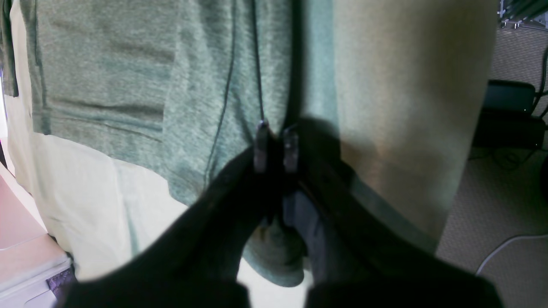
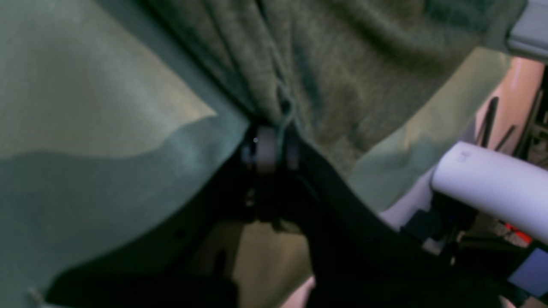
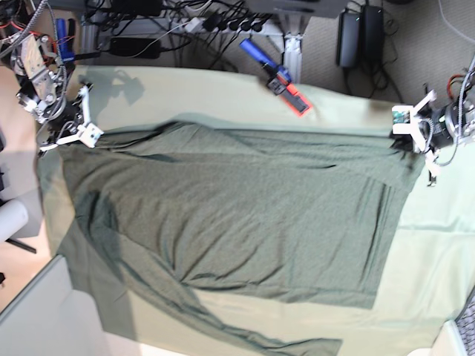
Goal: Fold the T-shirt properly
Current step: 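Drag the held edge back toward the collar side, spreading the shirt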
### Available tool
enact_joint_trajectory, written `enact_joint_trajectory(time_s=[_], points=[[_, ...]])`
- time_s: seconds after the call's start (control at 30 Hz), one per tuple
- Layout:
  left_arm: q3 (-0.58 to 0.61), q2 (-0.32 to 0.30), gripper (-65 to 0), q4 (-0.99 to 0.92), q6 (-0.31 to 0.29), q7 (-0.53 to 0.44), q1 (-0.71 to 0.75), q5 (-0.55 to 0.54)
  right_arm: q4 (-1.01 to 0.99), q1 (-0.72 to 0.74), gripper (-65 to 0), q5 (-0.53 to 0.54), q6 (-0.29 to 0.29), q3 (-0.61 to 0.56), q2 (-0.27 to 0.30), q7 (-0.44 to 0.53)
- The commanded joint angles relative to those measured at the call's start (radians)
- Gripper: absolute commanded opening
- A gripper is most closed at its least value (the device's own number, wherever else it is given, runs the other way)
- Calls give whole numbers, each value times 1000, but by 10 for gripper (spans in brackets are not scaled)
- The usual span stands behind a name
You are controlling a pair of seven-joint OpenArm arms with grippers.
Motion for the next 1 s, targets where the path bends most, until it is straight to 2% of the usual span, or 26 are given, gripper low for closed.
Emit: enact_joint_trajectory(time_s=[0.0, 0.13, 0.23, 0.63, 0.97], points=[[-9, -28, -650, 7, 3, 35, -7, 10, 21, -16, -650, -21, -36, 10, 10, -13], [-9, -28, -650, 7, 3, 47, -7, 11, 107, -137, -650, -112, -156, 14, -8, -58], [-9, -28, -650, 7, 3, 45, -7, 11, 164, -209, -650, -161, -186, 27, -8, -64], [-9, -29, -650, 53, 3, 78, -7, 15, 289, -418, -650, -182, -186, 163, -7, -91], [-9, -29, -650, 80, -11, 101, -5, 14, 310, -539, -650, -180, -173, 333, -7, -96]])
